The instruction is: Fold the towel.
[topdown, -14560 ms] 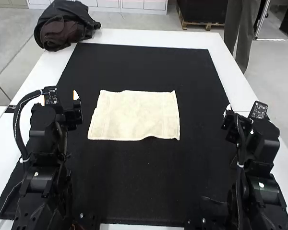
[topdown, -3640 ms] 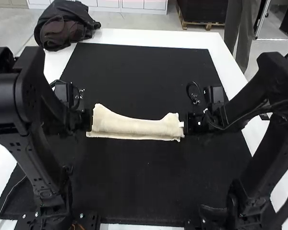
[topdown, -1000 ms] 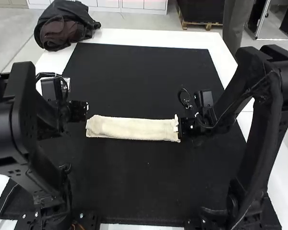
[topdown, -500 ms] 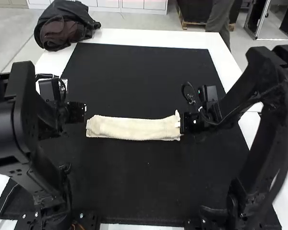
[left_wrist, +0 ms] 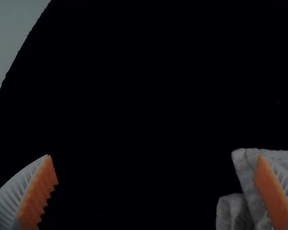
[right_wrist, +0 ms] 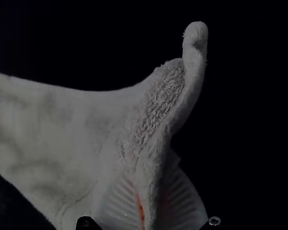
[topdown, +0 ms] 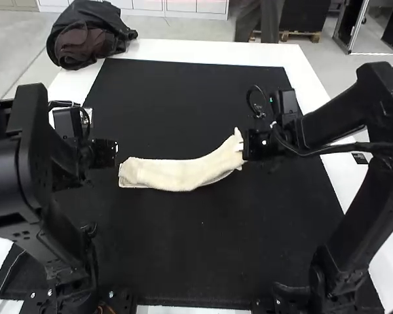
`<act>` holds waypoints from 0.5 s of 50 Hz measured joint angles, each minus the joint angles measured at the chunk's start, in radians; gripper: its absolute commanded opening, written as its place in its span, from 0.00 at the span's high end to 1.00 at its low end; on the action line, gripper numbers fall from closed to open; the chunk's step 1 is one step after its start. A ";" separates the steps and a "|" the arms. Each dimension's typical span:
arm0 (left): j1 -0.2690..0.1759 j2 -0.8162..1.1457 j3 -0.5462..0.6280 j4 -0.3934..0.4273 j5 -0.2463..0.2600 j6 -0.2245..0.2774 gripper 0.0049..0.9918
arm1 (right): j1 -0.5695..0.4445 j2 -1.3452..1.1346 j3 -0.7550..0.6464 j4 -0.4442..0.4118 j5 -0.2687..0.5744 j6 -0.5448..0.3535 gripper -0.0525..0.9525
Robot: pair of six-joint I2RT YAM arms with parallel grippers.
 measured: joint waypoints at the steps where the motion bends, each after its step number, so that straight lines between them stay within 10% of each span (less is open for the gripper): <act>1: 0.000 0.000 0.000 0.000 -0.002 0.000 0.03 | 0.010 0.000 0.002 0.000 0.000 0.003 0.97; 25: 0.000 0.000 0.000 0.014 -0.034 0.000 0.03 | 0.233 0.007 0.062 0.019 0.012 0.064 0.97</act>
